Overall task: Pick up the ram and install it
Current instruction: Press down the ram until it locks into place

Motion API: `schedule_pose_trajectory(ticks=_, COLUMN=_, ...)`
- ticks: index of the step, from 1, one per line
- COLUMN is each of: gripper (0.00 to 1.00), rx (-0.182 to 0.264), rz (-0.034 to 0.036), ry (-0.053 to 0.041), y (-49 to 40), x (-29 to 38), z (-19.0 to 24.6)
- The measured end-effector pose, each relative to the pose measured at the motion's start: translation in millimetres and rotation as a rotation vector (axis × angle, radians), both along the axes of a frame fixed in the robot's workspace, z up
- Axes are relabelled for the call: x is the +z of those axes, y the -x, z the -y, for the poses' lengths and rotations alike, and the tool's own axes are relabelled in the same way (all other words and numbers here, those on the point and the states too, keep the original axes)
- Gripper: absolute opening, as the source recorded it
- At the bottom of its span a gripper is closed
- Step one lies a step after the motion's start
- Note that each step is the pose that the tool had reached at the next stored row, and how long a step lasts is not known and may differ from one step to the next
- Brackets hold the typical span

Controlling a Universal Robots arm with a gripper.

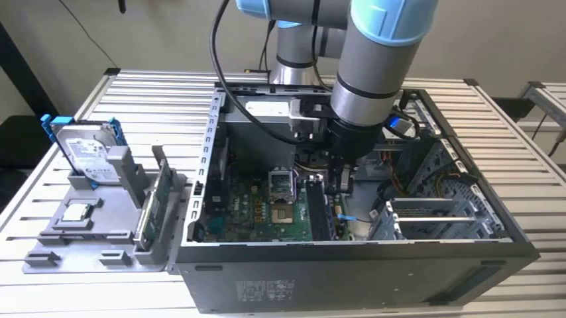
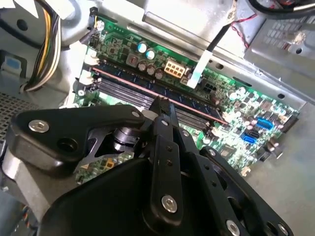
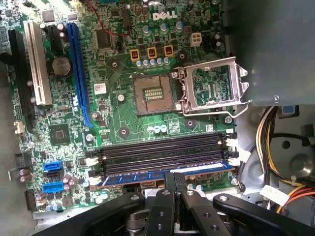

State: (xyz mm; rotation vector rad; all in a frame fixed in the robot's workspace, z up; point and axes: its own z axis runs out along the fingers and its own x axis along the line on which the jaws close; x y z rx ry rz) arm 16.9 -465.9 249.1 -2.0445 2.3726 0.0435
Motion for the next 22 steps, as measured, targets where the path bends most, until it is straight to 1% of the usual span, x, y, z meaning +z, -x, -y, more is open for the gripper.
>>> schedule_pose_trajectory(ticks=4, gripper=0.11, rx=0.002, rz=0.0005, ry=-0.0004, y=-1.2, x=-1.3, z=0.0)
schedule_pose_trajectory(ticks=10, gripper=0.11, rx=0.002, rz=0.0021, ry=0.0, y=-1.3, x=-11.8, z=0.0)
schedule_pose_trajectory(ticks=16, gripper=0.11, rx=0.002, rz=0.0022, ry=0.0001, y=-1.2, x=-22.7, z=0.0)
schedule_pose_trajectory(ticks=19, gripper=0.11, rx=0.003, rz=0.0017, ry=0.0017, y=-1.2, x=-27.2, z=0.2)
schedule_pose_trajectory(ticks=22, gripper=0.11, rx=0.003, rz=0.0019, ry=0.0011, y=-1.2, x=-31.3, z=0.2)
